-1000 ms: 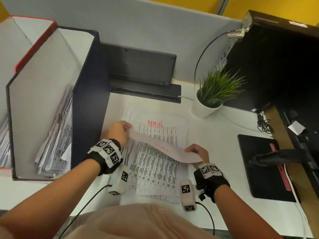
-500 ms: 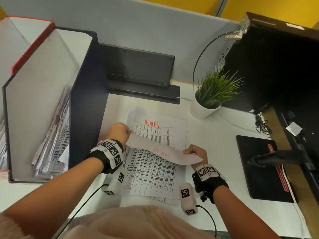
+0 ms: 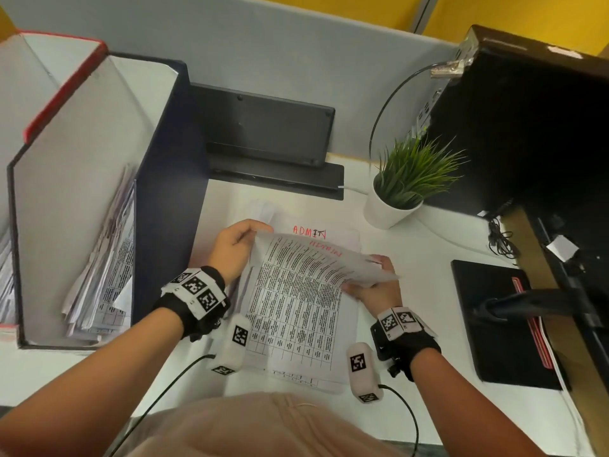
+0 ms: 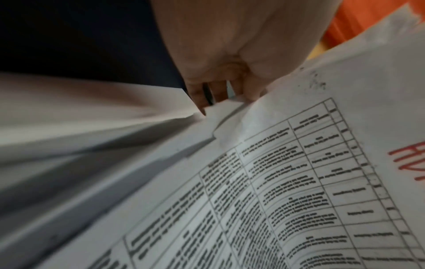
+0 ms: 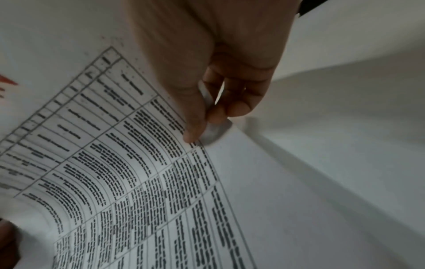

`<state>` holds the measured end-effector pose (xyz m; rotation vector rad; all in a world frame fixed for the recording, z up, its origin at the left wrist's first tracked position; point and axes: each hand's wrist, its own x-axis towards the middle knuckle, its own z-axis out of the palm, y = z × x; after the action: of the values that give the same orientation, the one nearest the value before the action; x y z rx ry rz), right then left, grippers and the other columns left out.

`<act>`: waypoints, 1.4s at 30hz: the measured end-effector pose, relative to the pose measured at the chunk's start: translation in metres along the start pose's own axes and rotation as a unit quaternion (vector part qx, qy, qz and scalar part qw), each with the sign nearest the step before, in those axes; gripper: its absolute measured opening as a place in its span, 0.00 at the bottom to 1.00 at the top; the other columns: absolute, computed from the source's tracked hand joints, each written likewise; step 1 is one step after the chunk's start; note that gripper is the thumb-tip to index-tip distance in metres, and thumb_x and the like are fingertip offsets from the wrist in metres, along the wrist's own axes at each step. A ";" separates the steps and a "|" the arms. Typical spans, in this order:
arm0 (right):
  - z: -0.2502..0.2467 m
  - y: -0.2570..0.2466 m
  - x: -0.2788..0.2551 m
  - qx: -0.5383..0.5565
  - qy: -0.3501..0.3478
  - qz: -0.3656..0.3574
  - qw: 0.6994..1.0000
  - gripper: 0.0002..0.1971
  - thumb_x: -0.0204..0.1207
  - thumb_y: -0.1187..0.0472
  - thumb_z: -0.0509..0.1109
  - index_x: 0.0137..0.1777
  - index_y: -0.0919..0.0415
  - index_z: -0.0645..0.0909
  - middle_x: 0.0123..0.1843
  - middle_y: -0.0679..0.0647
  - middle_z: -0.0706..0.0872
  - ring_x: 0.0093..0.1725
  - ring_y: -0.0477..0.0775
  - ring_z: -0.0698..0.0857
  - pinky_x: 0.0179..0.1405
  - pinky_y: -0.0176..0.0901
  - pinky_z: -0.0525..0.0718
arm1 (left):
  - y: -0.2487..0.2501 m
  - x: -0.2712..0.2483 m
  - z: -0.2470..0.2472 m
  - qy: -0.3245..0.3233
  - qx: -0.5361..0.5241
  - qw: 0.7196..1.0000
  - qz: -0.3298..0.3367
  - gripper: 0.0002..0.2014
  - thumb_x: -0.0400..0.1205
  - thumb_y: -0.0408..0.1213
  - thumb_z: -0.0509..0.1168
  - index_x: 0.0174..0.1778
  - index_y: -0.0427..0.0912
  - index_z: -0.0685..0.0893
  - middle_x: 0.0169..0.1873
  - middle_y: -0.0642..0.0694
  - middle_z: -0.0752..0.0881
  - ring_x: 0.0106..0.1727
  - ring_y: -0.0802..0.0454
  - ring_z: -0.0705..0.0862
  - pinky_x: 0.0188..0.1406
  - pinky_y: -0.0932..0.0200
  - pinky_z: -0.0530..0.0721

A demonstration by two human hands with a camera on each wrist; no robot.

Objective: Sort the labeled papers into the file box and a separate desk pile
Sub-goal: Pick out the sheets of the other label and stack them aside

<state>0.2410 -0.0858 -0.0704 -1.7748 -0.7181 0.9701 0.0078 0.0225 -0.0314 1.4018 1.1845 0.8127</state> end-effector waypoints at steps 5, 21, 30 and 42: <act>0.000 0.008 -0.001 -0.046 0.010 0.045 0.998 0.22 0.61 0.72 0.81 0.57 0.67 0.82 0.53 0.62 0.88 0.49 0.55 0.85 0.50 0.44 0.83 | 0.004 0.004 -0.004 -0.035 -0.018 0.997 -0.068 0.16 0.81 0.21 0.50 0.50 0.30 0.84 0.50 0.38 0.85 0.52 0.45 0.82 0.53 0.56 0.80; 0.006 0.023 -0.011 0.094 0.049 0.066 0.992 0.24 0.64 0.88 0.62 0.20 0.58 0.76 0.33 0.56 0.75 0.36 0.56 0.74 0.39 0.42 0.76 | -0.022 0.023 -0.005 0.000 0.190 0.960 -0.207 0.10 0.66 0.37 0.81 0.26 0.46 0.85 0.34 0.45 0.89 0.38 0.48 0.87 0.39 0.58 0.87; 0.004 0.023 -0.008 0.029 0.062 0.047 0.997 0.21 0.65 0.83 0.65 0.18 0.60 0.69 0.26 0.57 0.79 0.34 0.55 0.78 0.27 0.32 0.76 | -0.022 0.006 -0.006 -0.020 0.109 0.993 -0.049 0.09 0.79 0.26 0.64 0.47 0.43 0.85 0.37 0.49 0.87 0.37 0.58 0.83 0.35 0.70 0.80; 0.004 0.018 -0.004 0.016 0.031 0.041 0.999 0.12 0.69 0.77 0.72 0.28 0.66 0.78 0.25 0.51 0.79 0.20 0.36 0.77 0.19 0.20 0.72 | -0.004 -0.001 -0.003 -0.034 -0.057 0.990 -0.128 0.14 0.76 0.20 0.52 0.30 0.34 0.81 0.43 0.36 0.86 0.42 0.44 0.83 0.31 0.62 0.80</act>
<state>0.2368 -0.0938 -0.0864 -1.8101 -0.5921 0.9715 0.0040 0.0223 -0.0346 1.1481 1.2162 0.6369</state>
